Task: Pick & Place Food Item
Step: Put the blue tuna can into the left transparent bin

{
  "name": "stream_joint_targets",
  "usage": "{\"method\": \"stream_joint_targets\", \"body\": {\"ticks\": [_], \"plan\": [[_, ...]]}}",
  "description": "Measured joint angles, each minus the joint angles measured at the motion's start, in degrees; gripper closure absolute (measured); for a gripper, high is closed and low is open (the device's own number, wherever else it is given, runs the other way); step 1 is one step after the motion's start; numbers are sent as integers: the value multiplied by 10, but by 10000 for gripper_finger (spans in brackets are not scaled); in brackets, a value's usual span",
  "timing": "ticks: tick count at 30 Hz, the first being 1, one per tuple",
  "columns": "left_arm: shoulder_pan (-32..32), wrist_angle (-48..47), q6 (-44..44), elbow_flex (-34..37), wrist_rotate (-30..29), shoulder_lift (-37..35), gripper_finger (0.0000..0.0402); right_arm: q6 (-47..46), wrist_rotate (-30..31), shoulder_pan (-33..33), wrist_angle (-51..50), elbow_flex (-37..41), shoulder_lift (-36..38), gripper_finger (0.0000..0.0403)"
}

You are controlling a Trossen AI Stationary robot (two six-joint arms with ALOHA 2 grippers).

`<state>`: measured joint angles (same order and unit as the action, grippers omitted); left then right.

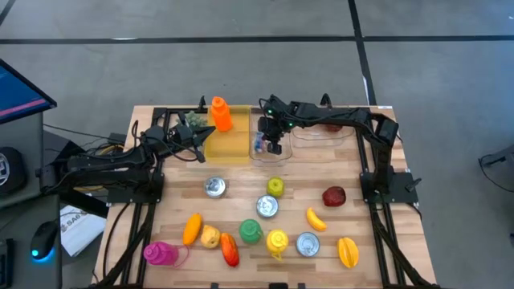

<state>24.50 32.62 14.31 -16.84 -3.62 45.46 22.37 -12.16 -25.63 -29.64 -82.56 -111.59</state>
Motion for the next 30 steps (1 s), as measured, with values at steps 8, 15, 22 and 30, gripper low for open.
{"method": "stream_joint_targets", "body": {"ticks": [8,15,22,30], "plan": [[0,0,0,0,0,0,401,-15,44,0,-31,-1,2,403],[0,0,0,0,0,0,401,-19,65,-2,-63,0,9,403],[0,0,0,0,0,0,401,-1,63,-3,-60,-12,8,403],[0,0,0,0,0,0,401,5,65,-3,-44,-11,14,403]]}}
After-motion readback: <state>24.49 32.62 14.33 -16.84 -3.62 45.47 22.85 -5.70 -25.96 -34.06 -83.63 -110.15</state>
